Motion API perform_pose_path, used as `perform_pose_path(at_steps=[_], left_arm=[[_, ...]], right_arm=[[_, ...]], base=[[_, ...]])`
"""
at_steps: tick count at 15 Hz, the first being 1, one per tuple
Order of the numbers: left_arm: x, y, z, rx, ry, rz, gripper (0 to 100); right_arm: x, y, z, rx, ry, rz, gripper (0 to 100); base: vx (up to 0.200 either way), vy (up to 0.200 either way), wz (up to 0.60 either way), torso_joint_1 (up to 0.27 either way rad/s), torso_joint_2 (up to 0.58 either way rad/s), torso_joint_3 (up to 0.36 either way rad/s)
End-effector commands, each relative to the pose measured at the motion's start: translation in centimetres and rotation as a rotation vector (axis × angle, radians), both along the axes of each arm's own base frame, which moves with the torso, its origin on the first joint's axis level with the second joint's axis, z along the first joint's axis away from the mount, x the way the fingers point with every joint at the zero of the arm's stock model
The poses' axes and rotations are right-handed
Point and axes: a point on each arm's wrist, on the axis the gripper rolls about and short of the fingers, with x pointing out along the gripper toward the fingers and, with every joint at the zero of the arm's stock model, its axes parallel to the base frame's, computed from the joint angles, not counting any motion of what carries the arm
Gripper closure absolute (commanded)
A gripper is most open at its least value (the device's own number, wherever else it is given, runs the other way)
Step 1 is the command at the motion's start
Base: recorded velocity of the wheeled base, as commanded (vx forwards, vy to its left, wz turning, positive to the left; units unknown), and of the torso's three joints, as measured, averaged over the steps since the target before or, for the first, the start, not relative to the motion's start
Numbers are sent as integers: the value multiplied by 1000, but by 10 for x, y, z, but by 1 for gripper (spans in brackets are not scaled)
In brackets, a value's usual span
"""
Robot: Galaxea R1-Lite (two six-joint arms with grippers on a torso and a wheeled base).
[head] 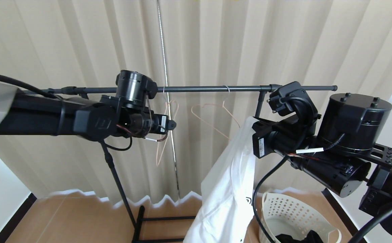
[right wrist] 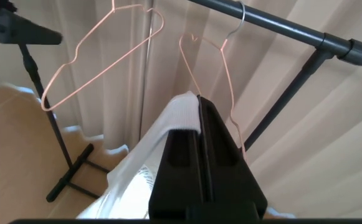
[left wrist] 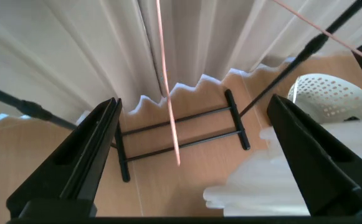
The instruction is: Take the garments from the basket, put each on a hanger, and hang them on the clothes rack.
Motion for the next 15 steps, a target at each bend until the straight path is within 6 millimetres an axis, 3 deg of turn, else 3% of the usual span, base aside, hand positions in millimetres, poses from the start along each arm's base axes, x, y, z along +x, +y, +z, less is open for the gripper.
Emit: perform_pose_path(at_steps=[1,5,9,15], left_arm=[[40,-13,-40,21,42,15,0],[65,-6,-58,22,46,56,0],[76,5,-72,20,47,87,0],[93,4,-97,14,28,97,0]], right_arm=[[-1,-1,3,5,-8,0,100],[-2,-1,5,9,-13,0,100],[-2,-2,4,7,-10,0,100],[0,-1,4,8,-12,-2,100]], base=[[0,0,0,0,0,0],[0,0,0,0,0,0],[0,0,0,0,0,0],[0,0,0,0,0,0]])
